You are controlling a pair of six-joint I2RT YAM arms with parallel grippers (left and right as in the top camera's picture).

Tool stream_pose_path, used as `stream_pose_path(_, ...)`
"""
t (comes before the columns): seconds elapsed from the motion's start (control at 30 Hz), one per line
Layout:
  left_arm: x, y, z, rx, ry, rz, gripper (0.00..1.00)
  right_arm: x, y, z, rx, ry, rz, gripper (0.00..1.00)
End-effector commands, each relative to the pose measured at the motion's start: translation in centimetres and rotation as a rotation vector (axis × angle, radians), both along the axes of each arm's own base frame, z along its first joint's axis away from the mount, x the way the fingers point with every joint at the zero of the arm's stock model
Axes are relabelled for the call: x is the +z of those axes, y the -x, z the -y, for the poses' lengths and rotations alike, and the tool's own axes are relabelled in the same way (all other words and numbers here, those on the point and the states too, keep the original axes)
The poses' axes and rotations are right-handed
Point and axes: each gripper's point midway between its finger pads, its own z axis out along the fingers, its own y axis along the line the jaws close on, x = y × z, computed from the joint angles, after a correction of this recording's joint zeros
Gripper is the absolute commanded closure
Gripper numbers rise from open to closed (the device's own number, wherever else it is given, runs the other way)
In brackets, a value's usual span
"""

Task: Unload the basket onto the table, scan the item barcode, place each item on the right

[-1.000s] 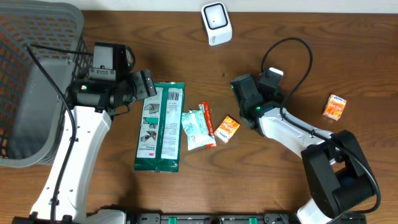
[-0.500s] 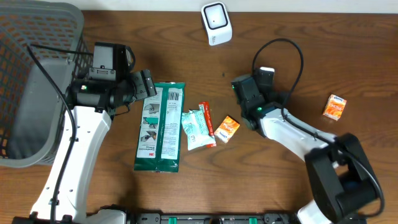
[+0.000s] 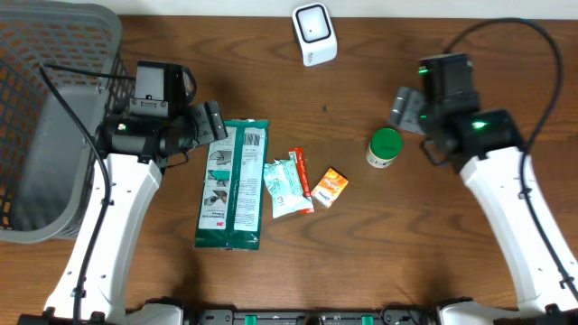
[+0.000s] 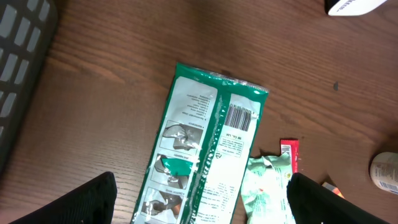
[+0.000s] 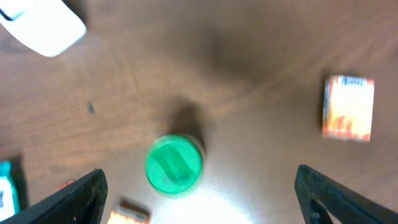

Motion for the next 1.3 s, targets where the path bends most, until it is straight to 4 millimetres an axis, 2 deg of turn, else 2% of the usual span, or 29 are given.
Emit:
stream_pose_path(0.0,-0.1,-0.1,-0.2,-0.002,-0.010,-0.002,0.12,-2.1,0.9,-0.6,0.017,-0.185,-0.119,0.06)
stream_pose_path(0.1,-0.1,-0.1,-0.2,-0.002,-0.010,-0.002,0.12,-4.4,1.3,-0.5,0.032,-0.238,-0.219,0.04)
stream_pose_path(0.13,-0.1,-0.1,-0.2,-0.002,-0.010,-0.002,0.12,-5.1,1.2,-0.9,0.042,-0.258,-0.242,0.01)
stream_pose_path(0.33,-0.1,-0.1,-0.2,-0.002,-0.010,-0.002,0.12,-7.8,-1.4,-3.0,0.046,-0.326,-0.251,0.01)
stream_pose_path(0.5,-0.1,-0.1,-0.2,-0.002,-0.010,-0.003,0.12,-9.8,-1.3,-3.8,-0.066,-0.384,-0.316,0.01)
stream_pose_path(0.57,-0.1,-0.1,-0.2,-0.002,-0.010,-0.003,0.12,-10.6,-0.9,-3.6,-0.155,-0.406,-0.356,0.11)
stream_pose_path(0.63,-0.1,-0.1,-0.2,-0.002,-0.010,-0.002,0.12,-11.4,-0.7,-3.5,-0.233,-0.412,-0.379,0.15)
stream_pose_path(0.73,-0.1,-0.1,-0.2,-0.002,-0.010,-0.002,0.12,-12.8,-0.6,-3.6,-0.301,-0.396,-0.406,0.13)
stream_pose_path(0.87,-0.1,-0.1,-0.2,-0.002,-0.010,-0.002,0.12,-14.4,-1.0,-4.5,-0.299,-0.380,-0.422,0.11)
stream_pose_path(1.0,-0.1,-0.1,-0.2,-0.002,-0.010,-0.003,0.12,-15.7,-1.6,-5.1,-0.294,-0.368,-0.422,0.12)
stream_pose_path(1.17,-0.1,-0.1,-0.2,-0.002,-0.010,-0.002,0.12,-16.4,-1.2,-3.8,-0.355,-0.289,-0.423,0.13)
stream_pose_path(1.27,-0.1,-0.1,-0.2,-0.002,-0.010,-0.002,0.12,-16.5,-1.0,-3.8,-0.365,-0.286,-0.430,0.19)
